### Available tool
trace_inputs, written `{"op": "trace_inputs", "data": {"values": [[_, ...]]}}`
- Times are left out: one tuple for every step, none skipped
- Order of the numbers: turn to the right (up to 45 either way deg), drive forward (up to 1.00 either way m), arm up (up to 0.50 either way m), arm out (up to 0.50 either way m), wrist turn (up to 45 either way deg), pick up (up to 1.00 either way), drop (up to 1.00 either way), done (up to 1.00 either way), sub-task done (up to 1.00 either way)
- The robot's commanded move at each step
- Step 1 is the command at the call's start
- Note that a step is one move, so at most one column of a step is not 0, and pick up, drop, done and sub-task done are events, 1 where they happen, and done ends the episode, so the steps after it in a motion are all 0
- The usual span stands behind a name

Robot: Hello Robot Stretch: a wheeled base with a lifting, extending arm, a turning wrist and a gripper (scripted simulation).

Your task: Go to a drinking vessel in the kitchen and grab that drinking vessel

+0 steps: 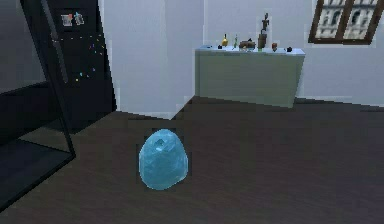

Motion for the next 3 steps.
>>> {"op": "trace_inputs", "data": {"values": [[0.0,0.00,0.00,0.00,0.0,1.00,0.00,0.00,0.00],[0.0,0.00,0.10,0.00,0.0,0.00,0.00,0.00,0.00],[0.0,0.00,0.00,0.00,0.0,0.00,0.00,1.00,0.00]]}}
